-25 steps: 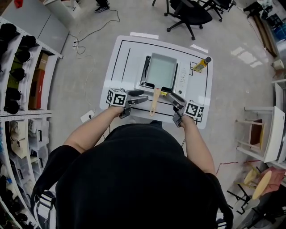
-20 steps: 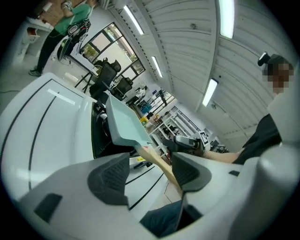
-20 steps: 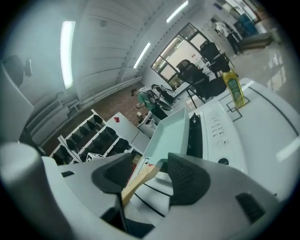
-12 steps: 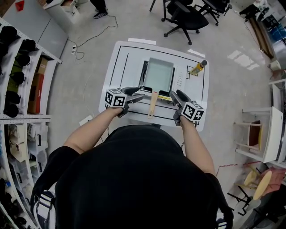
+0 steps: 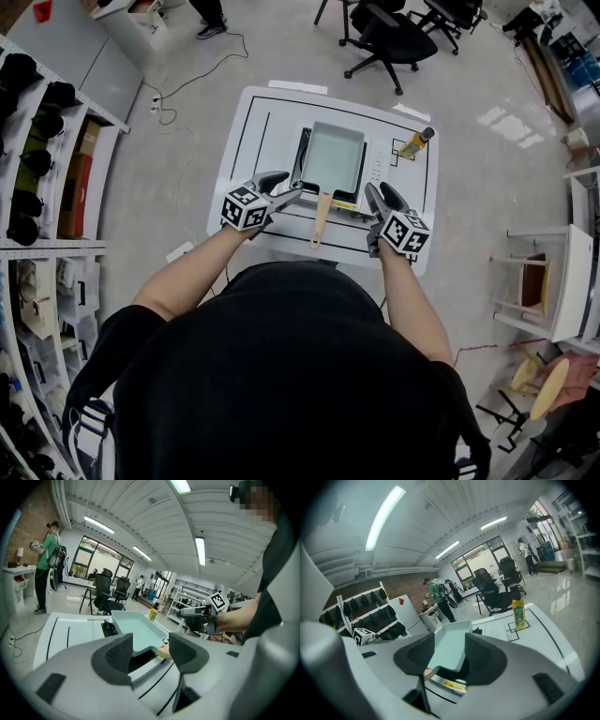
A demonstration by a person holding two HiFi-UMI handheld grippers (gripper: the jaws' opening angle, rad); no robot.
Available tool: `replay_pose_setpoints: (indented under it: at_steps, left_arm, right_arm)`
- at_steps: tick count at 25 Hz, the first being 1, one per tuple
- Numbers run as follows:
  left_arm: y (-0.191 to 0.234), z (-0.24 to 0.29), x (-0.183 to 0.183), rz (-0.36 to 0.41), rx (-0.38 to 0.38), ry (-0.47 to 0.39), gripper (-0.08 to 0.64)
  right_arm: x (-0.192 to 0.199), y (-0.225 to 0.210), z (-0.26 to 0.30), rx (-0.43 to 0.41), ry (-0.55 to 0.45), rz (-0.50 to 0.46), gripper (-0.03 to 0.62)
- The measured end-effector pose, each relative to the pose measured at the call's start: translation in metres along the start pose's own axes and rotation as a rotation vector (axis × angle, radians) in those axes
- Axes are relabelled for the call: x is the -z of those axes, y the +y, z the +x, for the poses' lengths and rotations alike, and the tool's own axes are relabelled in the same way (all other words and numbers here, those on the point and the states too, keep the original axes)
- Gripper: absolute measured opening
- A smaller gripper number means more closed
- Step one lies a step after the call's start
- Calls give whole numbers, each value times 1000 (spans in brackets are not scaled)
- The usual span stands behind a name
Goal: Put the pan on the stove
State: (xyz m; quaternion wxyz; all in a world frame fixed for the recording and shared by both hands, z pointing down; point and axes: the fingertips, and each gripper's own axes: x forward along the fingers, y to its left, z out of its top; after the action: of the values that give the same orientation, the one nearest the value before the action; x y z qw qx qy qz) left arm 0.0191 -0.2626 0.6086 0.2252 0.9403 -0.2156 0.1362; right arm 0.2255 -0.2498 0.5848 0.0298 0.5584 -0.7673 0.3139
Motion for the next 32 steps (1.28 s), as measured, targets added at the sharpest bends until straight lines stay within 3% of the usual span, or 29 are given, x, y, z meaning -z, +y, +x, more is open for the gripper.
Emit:
replay_pose_setpoints:
  at_steps: [9, 20, 32]
  left_arm:
    - [11, -4, -30, 46, -90, -93, 218]
    - [19, -16, -63, 114, -189, -219, 161]
    - [16, -19, -82, 149, -184, -260, 126]
  right_arm:
    - [-20, 2, -3, 58, -45, -115, 181]
    - [-41, 1, -8, 118, -101, -168, 130]
    - [-59, 6, -9, 148, -134, -200, 97]
